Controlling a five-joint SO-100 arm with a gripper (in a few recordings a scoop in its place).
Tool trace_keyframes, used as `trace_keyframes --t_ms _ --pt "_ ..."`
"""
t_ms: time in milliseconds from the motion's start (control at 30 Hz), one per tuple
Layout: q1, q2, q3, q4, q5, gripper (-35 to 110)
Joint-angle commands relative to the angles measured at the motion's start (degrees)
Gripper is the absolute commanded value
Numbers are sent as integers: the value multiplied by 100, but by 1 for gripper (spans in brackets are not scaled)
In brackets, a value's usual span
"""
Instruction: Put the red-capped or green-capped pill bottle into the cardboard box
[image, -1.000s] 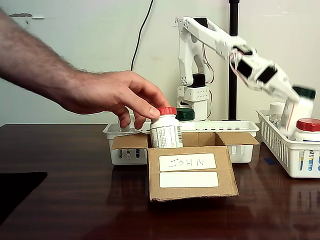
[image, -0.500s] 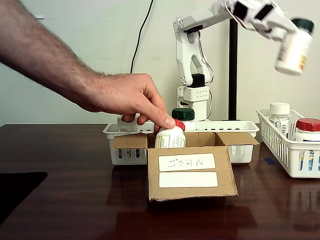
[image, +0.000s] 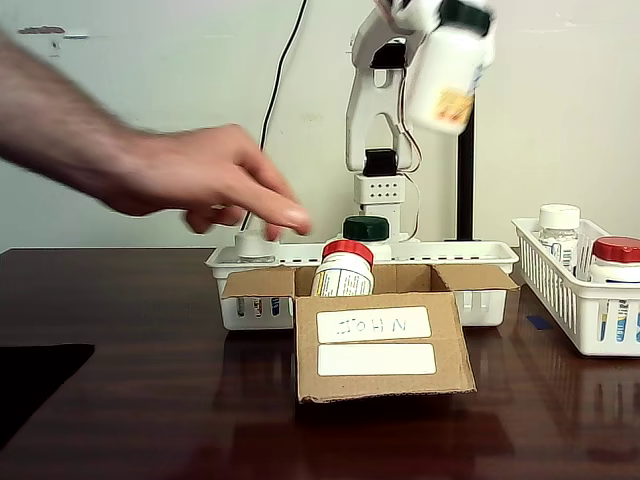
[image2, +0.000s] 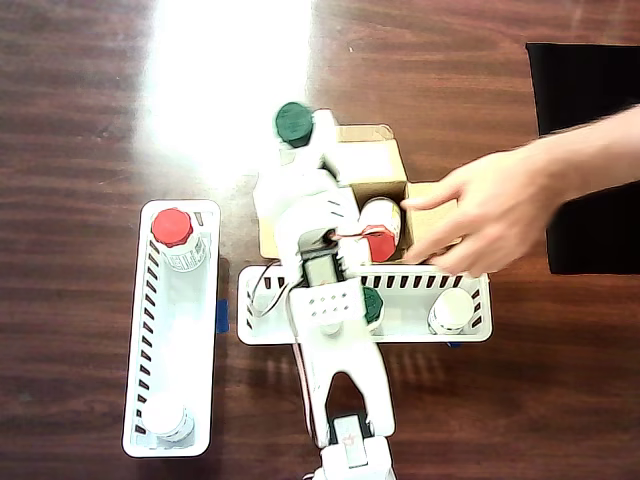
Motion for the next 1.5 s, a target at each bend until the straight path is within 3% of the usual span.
trace_keyframes --t_ms 0,300,733,833,1067,1167,1333,1467 --pt "325 650 1178 -967 255 -1" --pt "413 1397 3858 -2391 255 -1" --pt "-185 2531 5977 -3111 272 0" --pt "-132 2426 6100 -3313 352 13" --pt "-70 2391 6319 -3604 483 62" --pt "-62 2584 6267 -3375 492 71" --pt "-149 2944 5396 -2021 360 60" --pt "-396 3164 4289 -598 158 31"
